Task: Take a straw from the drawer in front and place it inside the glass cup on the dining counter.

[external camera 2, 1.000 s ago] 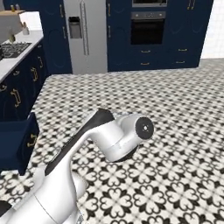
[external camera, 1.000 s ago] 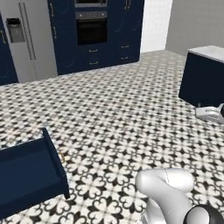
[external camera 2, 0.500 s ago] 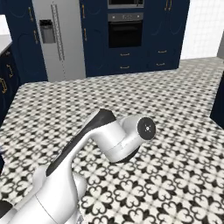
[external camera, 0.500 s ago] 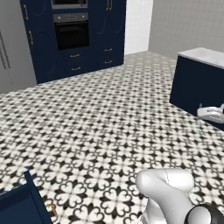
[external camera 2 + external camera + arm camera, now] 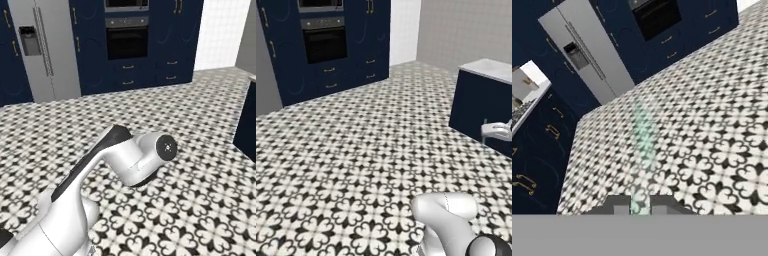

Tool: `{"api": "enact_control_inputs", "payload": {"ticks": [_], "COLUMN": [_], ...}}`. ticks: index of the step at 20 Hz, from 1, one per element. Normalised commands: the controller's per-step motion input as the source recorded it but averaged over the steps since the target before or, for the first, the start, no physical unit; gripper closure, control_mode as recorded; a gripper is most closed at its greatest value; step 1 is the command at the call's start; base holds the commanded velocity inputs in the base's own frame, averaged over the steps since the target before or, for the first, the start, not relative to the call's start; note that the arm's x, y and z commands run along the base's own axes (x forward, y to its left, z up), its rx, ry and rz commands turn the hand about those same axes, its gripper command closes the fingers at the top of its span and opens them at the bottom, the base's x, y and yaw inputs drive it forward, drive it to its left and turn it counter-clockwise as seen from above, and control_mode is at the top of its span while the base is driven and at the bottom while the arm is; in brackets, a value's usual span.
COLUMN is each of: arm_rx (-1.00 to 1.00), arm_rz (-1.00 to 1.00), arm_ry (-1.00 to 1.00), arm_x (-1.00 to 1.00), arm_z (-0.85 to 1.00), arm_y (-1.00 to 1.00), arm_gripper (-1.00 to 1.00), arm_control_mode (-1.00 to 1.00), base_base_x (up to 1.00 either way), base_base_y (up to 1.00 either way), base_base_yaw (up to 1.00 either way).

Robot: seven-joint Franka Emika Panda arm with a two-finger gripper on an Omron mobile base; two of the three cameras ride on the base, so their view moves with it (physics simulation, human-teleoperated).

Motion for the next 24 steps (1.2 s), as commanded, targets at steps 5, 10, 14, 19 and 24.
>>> {"api": "enact_control_inputs", "payload": {"ticks": [5, 10, 14, 19, 24], "arm_rx": [0.00, 0.00, 0.00, 0.00, 0.00], "arm_rz": [0.00, 0.00, 0.00, 0.00, 0.00], "arm_ry": [0.00, 0.00, 0.00, 0.00, 0.00], "arm_x": [0.00, 0.00, 0.00, 0.00, 0.00], "arm_z": [0.00, 0.00, 0.00, 0.00, 0.00], "arm_y": [0.00, 0.00, 0.00, 0.00, 0.00], "arm_gripper": [1.00, 1.00, 1.00, 1.00, 1.00], "arm_control_mode": [1.00, 1.00, 1.00, 1.00, 1.00], "base_base_x": [1.00, 1.00, 1.00, 1.00, 1.00], "base_base_y": [-0.26, -0.19, -0.13, -0.04, 0.00], "base_base_yaw": [-0.15, -0.18, -0.20, -0.22, -0.24]}}
